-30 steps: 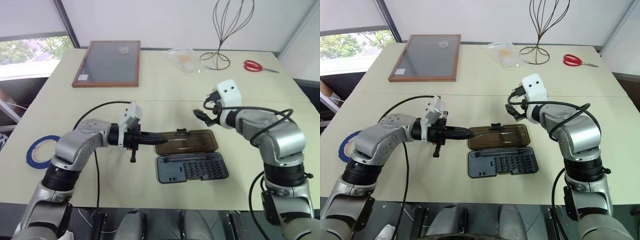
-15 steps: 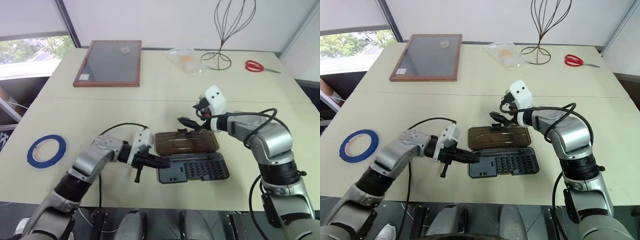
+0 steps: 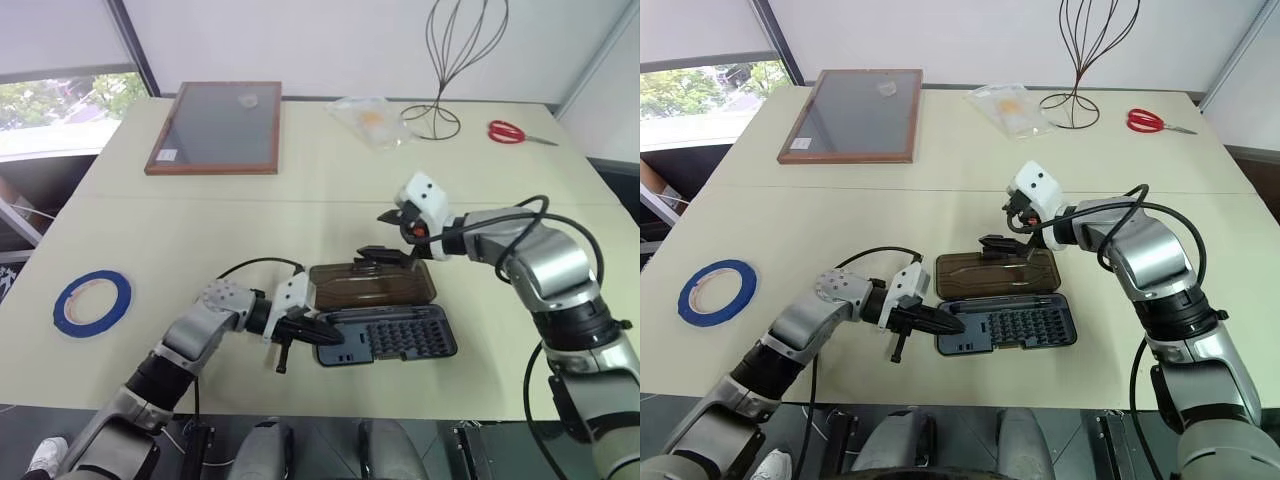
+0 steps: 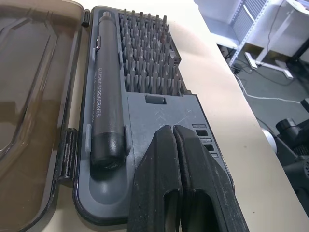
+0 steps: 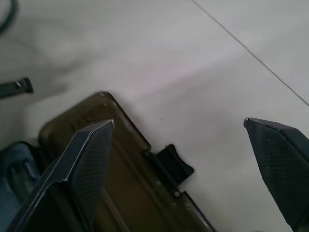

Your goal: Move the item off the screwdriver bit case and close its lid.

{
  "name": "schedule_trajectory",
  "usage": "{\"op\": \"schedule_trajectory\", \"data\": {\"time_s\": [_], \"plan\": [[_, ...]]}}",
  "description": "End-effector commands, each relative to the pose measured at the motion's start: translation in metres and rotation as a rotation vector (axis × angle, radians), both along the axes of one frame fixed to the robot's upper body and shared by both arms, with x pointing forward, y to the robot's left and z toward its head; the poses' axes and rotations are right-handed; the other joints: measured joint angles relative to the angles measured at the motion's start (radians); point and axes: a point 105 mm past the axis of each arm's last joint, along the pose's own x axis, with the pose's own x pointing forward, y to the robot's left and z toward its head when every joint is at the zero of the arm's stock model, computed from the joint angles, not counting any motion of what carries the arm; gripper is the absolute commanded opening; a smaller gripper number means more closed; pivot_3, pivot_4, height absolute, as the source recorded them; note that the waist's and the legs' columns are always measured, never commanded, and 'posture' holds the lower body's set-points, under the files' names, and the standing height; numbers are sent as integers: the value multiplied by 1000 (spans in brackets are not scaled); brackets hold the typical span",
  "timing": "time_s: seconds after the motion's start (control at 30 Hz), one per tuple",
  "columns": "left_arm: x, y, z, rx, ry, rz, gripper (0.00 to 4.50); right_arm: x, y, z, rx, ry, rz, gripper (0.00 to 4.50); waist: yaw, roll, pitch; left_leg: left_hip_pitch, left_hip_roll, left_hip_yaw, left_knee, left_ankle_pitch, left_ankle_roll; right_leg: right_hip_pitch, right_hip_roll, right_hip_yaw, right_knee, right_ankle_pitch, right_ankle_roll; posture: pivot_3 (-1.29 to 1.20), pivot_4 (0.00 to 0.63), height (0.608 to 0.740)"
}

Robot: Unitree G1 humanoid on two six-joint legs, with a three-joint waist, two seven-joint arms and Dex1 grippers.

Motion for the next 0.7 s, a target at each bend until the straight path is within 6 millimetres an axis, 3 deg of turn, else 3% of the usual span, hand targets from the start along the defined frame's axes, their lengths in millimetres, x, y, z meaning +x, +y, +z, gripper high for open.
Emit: {"op": "schedule_trajectory", "data": {"time_s": [0.03, 0.23, 0.7], "plan": [[-1, 4, -7, 22, 14, 19, 40, 13, -9, -1, -80, -47, 24, 4500, 0, 0, 0, 0, 0, 0, 0, 0, 0, 0, 0, 0, 0, 0, 0, 0, 150, 740], [2, 5, -5, 18, 3, 39, 40, 27, -27, -20, -207, -39, 44, 4500, -1, 0, 0, 0, 0, 0, 0, 1, -1, 0, 0, 0, 0, 0, 0, 0, 150, 740], [3, 5, -5, 16, -7, 58, 40, 30, -46, -28, -266, -23, 61, 4500, 0, 0, 0, 0, 0, 0, 1, 1, -2, 0, 0, 0, 0, 0, 0, 0, 150, 740]]}}
